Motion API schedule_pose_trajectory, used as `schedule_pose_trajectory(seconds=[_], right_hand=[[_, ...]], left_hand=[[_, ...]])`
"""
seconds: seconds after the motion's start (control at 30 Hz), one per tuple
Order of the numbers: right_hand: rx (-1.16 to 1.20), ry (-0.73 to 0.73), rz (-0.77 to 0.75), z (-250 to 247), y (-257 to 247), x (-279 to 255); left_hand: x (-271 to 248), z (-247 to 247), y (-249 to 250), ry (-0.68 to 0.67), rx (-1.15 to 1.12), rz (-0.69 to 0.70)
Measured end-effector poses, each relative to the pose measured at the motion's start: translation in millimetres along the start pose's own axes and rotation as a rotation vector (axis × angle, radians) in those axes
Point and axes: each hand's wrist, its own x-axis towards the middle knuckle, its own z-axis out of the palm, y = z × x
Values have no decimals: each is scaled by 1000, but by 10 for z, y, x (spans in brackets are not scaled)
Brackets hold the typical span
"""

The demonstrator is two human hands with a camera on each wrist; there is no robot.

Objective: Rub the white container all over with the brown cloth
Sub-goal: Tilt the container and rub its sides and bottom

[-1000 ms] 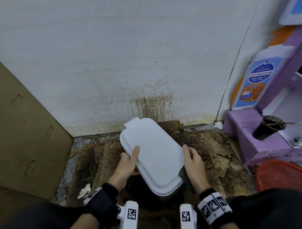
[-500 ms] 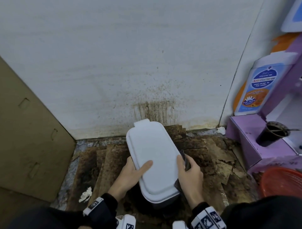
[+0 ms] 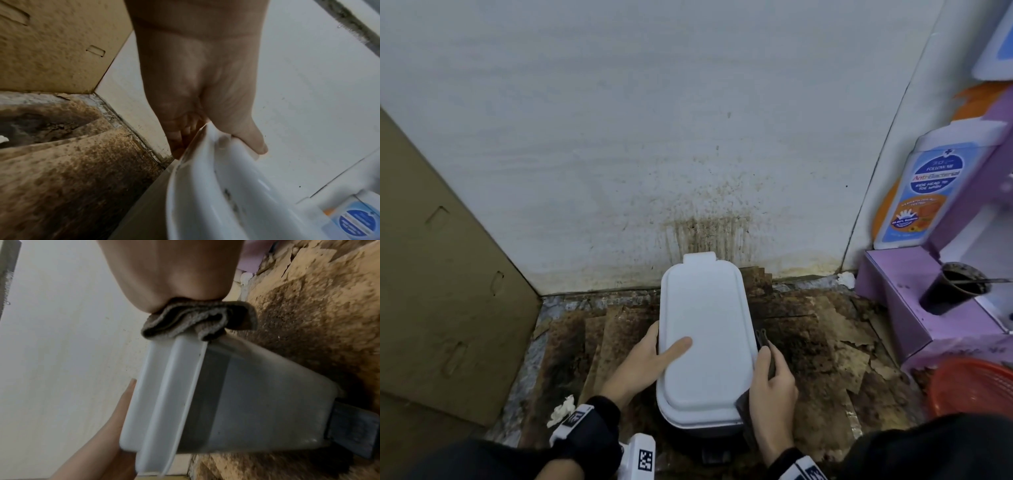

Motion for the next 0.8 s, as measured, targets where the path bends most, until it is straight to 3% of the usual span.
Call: schedule_pose_trajectory(seconds=[0.27,0.33,0.4,0.43,0.53,0.6,0.7,0.8], right_hand=[[-87,44,-242,22,-197,46],[-114,-73,-395,46,-292,9],[-202,-308,-579,96,-355,-11],[-314,-413,-686,129,-354,-12],[-761,-529,-1022,225,-247,12],[-840,-631,-1022,244,-274,-11],[-756,-802,-976,226,-384,-11],[-622,-805,-921,184,-425,-21]], left_hand=[[-67,79,-81,169,96,51],[-52,80,-125,188,145,65],[-30,81,-167,220,224,52],[-34,87,-157,245,248,50],[-84,94,-54,336,262,120],[-113,67,8,378,283,213],[-81,7,36,362,374,307],[-16,-17,26,293,492,385]])
